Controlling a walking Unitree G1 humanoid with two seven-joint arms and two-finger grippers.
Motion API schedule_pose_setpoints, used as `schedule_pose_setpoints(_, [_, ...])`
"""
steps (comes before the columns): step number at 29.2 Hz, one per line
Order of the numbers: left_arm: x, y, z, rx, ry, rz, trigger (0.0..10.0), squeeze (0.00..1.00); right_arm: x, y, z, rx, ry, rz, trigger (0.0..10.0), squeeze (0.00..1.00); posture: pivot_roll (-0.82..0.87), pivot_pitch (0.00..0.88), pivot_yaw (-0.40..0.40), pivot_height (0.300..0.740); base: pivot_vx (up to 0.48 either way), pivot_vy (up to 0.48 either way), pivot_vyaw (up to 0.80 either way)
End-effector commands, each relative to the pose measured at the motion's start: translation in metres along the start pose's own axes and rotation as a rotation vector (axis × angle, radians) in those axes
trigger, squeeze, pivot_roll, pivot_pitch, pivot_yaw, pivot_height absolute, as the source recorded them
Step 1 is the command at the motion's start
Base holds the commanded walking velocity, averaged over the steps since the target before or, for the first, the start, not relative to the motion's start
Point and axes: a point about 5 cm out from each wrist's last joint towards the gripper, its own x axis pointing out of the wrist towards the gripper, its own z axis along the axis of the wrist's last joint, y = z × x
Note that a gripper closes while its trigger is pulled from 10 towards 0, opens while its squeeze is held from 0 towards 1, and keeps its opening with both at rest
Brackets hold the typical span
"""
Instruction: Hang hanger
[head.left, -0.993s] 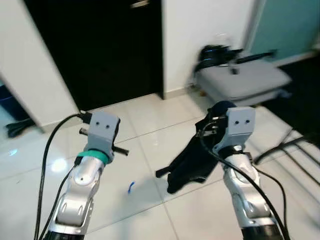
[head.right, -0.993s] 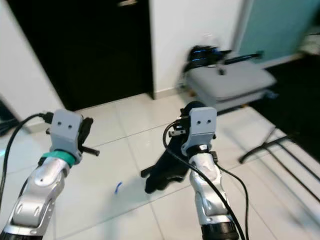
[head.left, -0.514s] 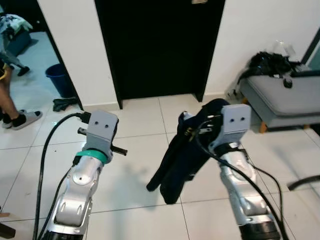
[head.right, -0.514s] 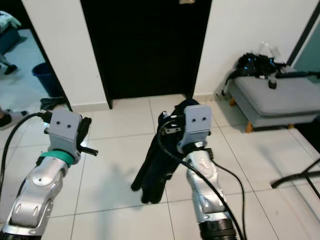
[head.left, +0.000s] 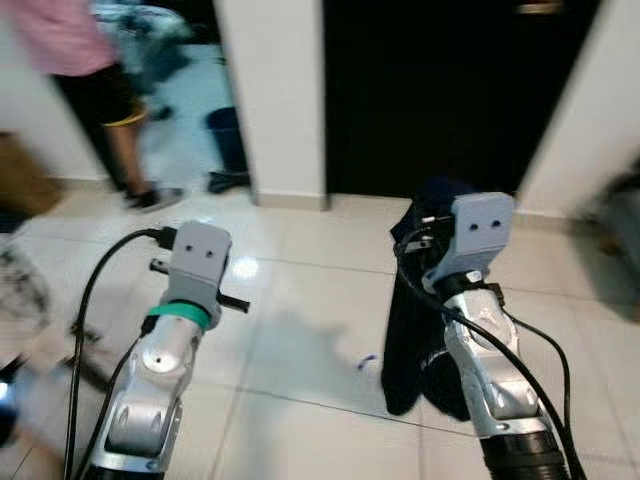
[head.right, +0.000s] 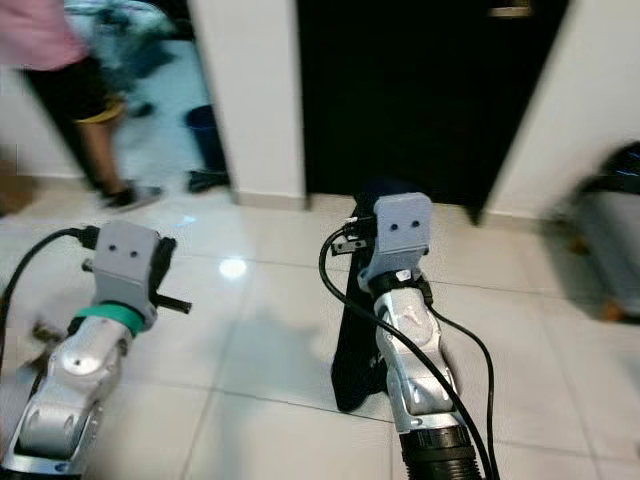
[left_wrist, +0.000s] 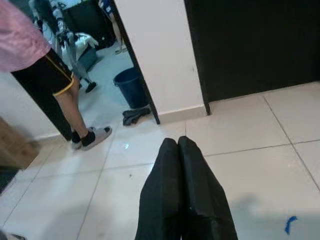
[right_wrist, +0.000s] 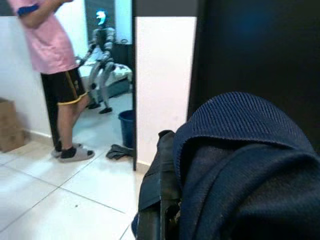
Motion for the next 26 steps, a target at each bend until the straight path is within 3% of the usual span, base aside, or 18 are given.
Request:
schedule_pose_setpoints(1, [-0.0019,0.0015,-0.0026,0.013,0.016,0.003,10.0,0.0,0.0009,0.0013,0.0065,-0.002,-0.038,0.004,10.0,0.0,-0.14,0.111,0.076,0.74,0.0,0.0,0.79])
schedule_pose_setpoints(8, [-0.001,0.0032,-0.0026,0.023,0.013,0.016,10.0,0.0,0.0017,0.0011,0.0065,-0.001,-0.041,0.003,10.0,0.0,-0.14,0.108,0.077,0.74,0.0,0.0,0.79])
schedule_pose_setpoints(11, [-0.0002,0.0068,-0.0024,0.041,0.009,0.054,10.0,0.0,0.0026,0.0,0.0083,0.026,-0.051,-0.004,10.0,0.0,-0.13,0.104,0.073,0.74,0.406,0.0,0.75])
schedule_pose_setpoints(15, [0.0007,0.0095,-0.0027,0.047,0.015,0.08,10.0,0.0,0.0043,0.0032,0.01,0.076,-0.056,0.007,10.0,0.0,-0.13,0.099,0.071,0.74,0.463,0.0,0.0])
schedule_pose_setpoints(26, [0.0005,0.0111,-0.0009,0.065,0.002,0.097,10.0,0.0,0.0045,0.0042,0.0089,0.072,-0.056,0.014,10.0,0.0,-0.12,0.097,0.066,0.74,0.464,0.0,0.0])
